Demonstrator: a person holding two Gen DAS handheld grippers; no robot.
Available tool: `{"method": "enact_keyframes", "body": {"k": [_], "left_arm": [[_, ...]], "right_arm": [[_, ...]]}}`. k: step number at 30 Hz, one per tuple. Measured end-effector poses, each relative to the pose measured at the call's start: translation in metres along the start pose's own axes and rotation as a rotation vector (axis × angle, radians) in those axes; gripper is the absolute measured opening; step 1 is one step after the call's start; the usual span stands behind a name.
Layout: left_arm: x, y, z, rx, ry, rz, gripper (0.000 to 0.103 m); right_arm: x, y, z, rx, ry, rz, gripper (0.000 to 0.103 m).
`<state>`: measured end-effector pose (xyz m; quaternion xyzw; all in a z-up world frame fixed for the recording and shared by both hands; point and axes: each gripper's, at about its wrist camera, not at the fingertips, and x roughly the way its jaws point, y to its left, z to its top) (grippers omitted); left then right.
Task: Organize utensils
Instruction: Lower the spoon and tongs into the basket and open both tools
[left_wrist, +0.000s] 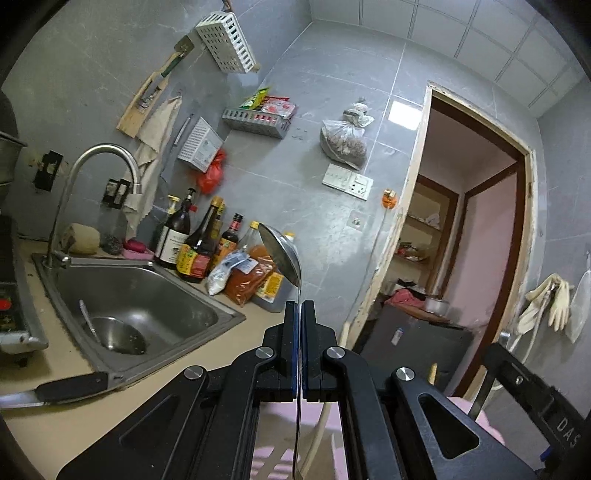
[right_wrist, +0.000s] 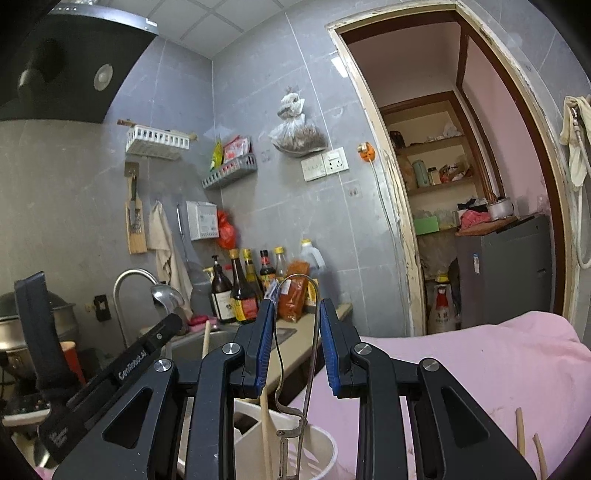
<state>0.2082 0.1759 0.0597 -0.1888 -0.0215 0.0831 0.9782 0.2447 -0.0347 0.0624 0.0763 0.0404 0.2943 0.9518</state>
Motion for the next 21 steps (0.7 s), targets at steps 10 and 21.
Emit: {"method": "enact_keyframes", "body": {"k": [10, 21], "left_arm": [[-0.004, -0.008, -0.018, 0.055, 0.032, 0.011, 0.0], [-0.019, -0.012, -0.026, 0.094, 0.086, -0.009, 0.0]], "right_arm": [[0.004, 0.004, -0.015, -0.012, 0.061, 0.007, 0.022], [0.005, 0.003, -0.023, 0.011, 0.11, 0.028, 0.023]]}}
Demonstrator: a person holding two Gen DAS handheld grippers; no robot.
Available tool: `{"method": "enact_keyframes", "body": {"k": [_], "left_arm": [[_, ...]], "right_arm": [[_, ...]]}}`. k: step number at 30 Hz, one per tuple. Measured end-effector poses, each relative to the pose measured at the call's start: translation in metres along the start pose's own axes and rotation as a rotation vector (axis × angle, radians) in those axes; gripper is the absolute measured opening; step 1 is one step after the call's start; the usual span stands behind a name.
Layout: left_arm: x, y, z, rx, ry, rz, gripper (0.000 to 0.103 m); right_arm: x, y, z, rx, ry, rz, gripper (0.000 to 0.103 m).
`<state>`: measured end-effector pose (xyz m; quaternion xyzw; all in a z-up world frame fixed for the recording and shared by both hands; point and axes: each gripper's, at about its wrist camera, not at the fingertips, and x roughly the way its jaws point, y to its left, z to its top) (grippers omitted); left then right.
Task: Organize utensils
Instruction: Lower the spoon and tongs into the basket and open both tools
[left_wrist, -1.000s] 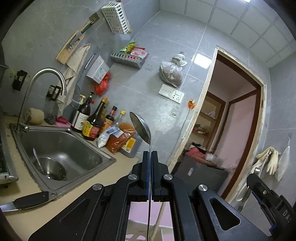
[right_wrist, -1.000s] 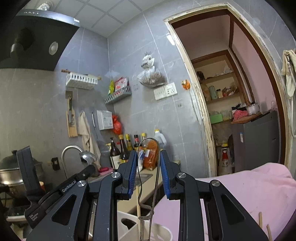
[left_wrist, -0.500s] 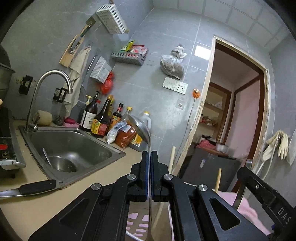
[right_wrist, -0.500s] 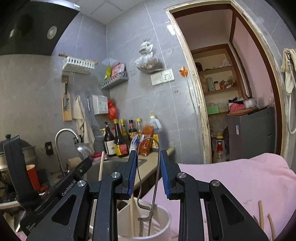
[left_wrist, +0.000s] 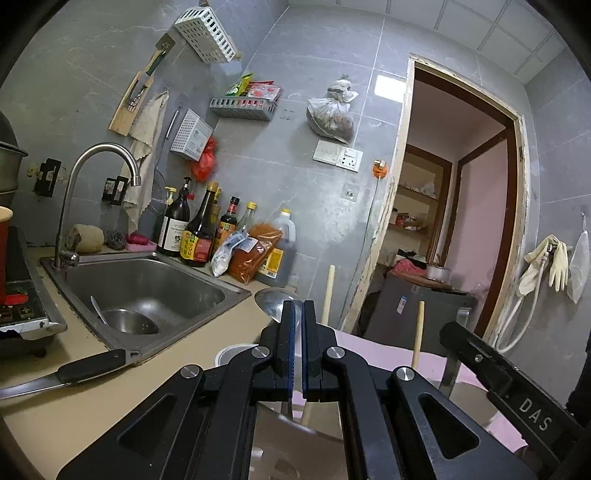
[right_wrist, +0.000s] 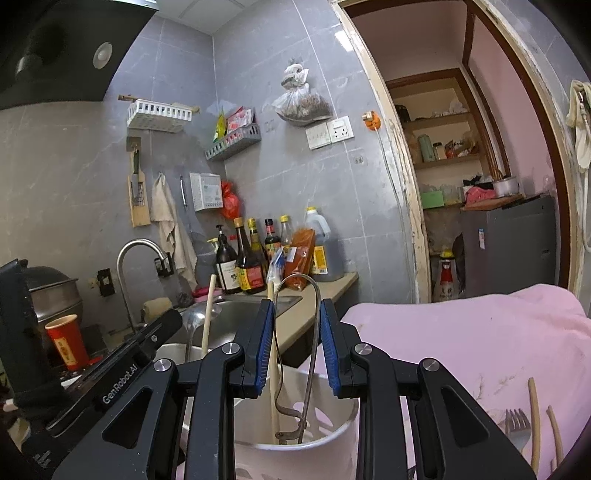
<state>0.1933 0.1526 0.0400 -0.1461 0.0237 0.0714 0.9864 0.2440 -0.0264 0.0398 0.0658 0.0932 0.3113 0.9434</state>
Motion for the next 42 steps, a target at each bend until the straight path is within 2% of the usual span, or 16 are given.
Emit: {"method": "enact_keyframes", "body": {"k": [15, 28, 34, 37, 42], "left_arm": [[-0.011, 0.006, -0.001, -0.041, 0.051, -0.054, 0.0], [-0.02, 0.006, 0.002, -0.041, 0.027, -0.063, 0.0], [-0.026, 0.004, 0.006, -0.029, 0.001, -0.049, 0.002], [-0.028, 0.001, 0.008, -0.017, -0.012, -0.046, 0.004], [-0.032, -0.005, 0.01, -0.008, -0.021, -0.066, 0.021]], "right_arm": [[0.0, -0.004, -0.005, 0.028, 0.032, 0.016, 0.023], [-0.004, -0.005, -0.005, 0.031, 0.014, 0.022, 0.024], [-0.013, -0.005, -0.002, 0.03, -0.03, 0.011, 0.033], [-0.02, -0.006, 0.004, 0.02, -0.051, -0.016, 0.041], [-0.041, -0.014, 0.01, 0.007, -0.084, -0.068, 0.051]]}}
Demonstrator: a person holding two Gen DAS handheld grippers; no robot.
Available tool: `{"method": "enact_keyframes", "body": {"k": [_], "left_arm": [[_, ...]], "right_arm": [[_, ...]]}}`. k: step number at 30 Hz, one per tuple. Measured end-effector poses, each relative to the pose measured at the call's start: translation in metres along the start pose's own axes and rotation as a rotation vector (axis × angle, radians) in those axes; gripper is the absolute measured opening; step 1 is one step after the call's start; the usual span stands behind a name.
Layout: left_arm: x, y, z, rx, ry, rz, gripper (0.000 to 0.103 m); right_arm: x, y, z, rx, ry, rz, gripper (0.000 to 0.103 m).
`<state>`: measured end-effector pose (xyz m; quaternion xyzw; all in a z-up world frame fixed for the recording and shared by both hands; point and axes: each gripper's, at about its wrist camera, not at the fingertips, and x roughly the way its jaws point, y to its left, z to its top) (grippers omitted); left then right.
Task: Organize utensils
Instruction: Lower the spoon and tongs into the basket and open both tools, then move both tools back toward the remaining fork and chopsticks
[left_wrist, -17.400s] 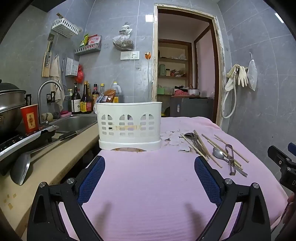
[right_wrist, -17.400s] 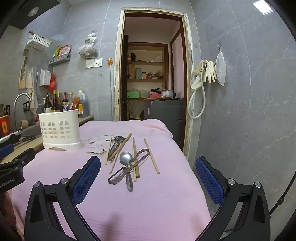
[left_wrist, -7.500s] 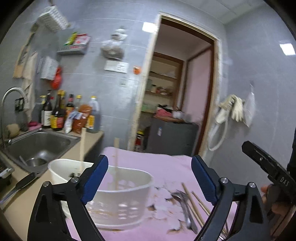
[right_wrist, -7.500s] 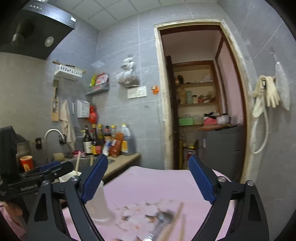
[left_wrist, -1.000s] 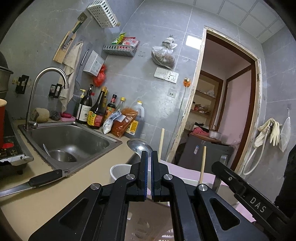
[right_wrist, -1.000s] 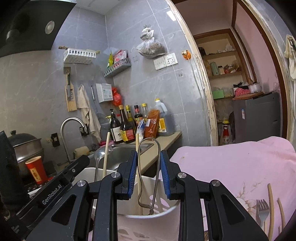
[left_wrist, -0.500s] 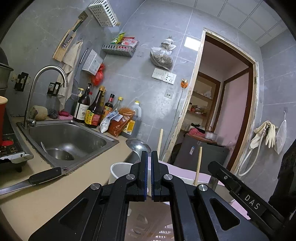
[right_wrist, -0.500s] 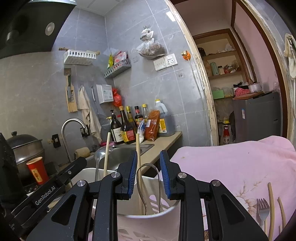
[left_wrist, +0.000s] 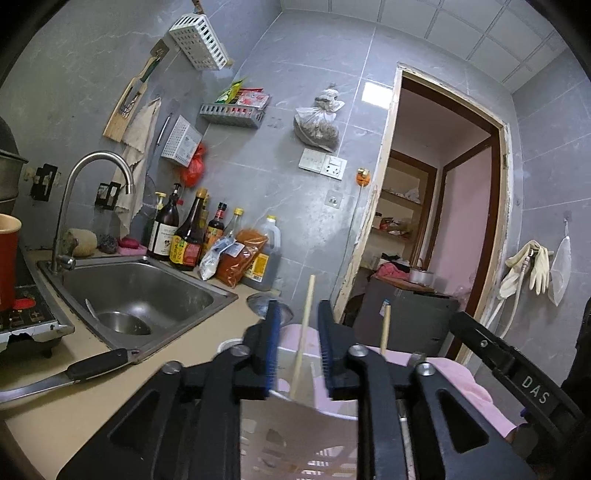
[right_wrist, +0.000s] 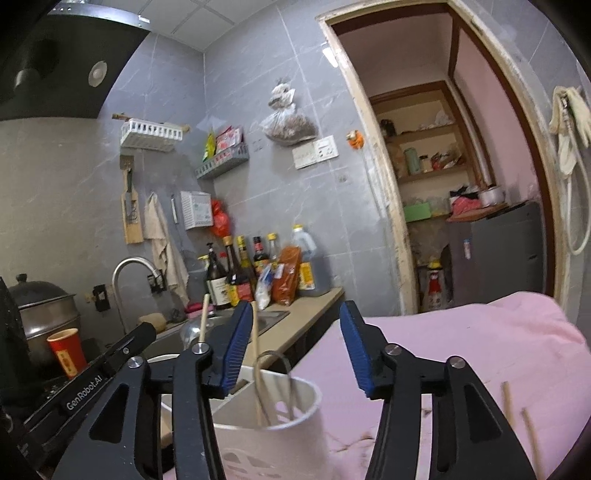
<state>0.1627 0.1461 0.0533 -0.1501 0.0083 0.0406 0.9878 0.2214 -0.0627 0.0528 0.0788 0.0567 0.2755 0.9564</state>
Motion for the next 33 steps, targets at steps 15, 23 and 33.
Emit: {"method": "enact_keyframes", "body": {"k": [15, 23, 33], "left_arm": [[-0.008, -0.052, 0.004, 0.052, 0.063, -0.185, 0.094], [-0.013, -0.095, -0.007, 0.145, 0.148, -0.318, 0.1], [-0.002, -0.146, -0.038, 0.254, 0.334, -0.397, 0.1]], "right_arm": [[-0.08, -0.052, 0.026, -0.027, -0.059, -0.162, 0.094], [-0.119, -0.084, 0.039, -0.05, -0.069, -0.265, 0.103], [-0.142, -0.12, 0.027, -0.08, 0.088, -0.335, 0.103]]}}
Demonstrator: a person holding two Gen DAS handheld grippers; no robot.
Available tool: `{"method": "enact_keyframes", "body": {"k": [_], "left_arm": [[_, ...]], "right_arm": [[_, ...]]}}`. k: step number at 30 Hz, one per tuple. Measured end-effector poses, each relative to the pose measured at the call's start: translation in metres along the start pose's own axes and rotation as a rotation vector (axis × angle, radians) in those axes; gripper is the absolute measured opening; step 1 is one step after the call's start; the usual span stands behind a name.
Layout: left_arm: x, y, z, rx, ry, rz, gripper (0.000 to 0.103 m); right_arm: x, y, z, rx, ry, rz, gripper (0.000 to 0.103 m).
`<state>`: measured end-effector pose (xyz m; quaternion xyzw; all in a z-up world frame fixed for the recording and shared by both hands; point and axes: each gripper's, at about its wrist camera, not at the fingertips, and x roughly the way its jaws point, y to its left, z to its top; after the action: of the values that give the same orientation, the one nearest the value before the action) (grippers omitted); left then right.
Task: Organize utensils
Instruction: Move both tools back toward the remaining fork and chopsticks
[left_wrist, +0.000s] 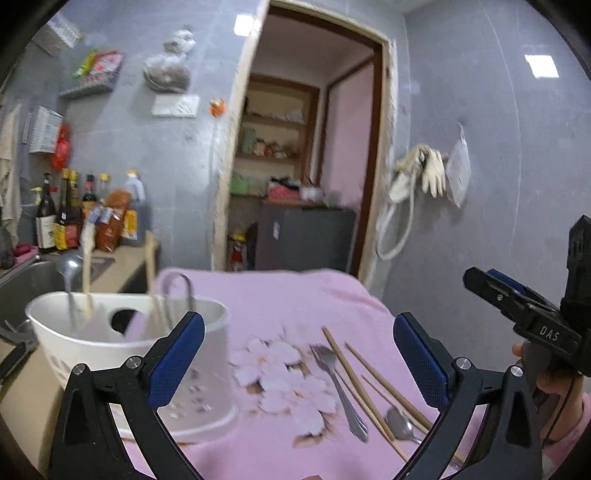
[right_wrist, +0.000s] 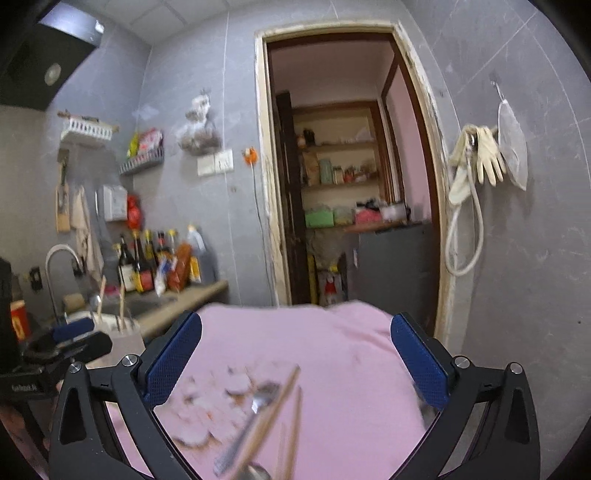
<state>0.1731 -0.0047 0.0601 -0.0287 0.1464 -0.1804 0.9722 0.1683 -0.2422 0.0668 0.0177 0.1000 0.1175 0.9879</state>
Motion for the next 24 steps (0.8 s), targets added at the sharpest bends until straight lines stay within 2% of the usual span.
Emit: {"method": "enact_keyframes", "body": {"k": [7, 9, 12, 13, 20, 24], "left_arm": [[0.035, -0.024, -0.017, 0.059, 0.159, -0.022, 0.1], [0.044, -0.026, -0.02, 0.06, 0.203, -0.034, 0.1], [0.058, -0.027, -0.025, 0.06, 0.267, -0.057, 0.096], [0.063, -0.027, -0.025, 0.061, 0.283, -0.064, 0.094], [0.098, -0.027, -0.031, 0.059, 0.421, -0.104, 0.063], [0.125, -0.024, -0.038, 0.02, 0.531, -0.124, 0.041]], "right_arm": [[0.012, -0.019, -0.024, -0.007, 0.177, 0.005, 0.102], [0.018, -0.025, -0.029, 0.001, 0.223, 0.018, 0.099], [0.028, -0.03, -0.035, 0.016, 0.286, 0.047, 0.082], [0.031, -0.031, -0.037, 0.022, 0.305, 0.057, 0.079], [0.055, -0.035, -0.053, 0.052, 0.462, 0.136, 0.048], [0.066, -0.031, -0.06, 0.062, 0.532, 0.169, 0.043]]}}
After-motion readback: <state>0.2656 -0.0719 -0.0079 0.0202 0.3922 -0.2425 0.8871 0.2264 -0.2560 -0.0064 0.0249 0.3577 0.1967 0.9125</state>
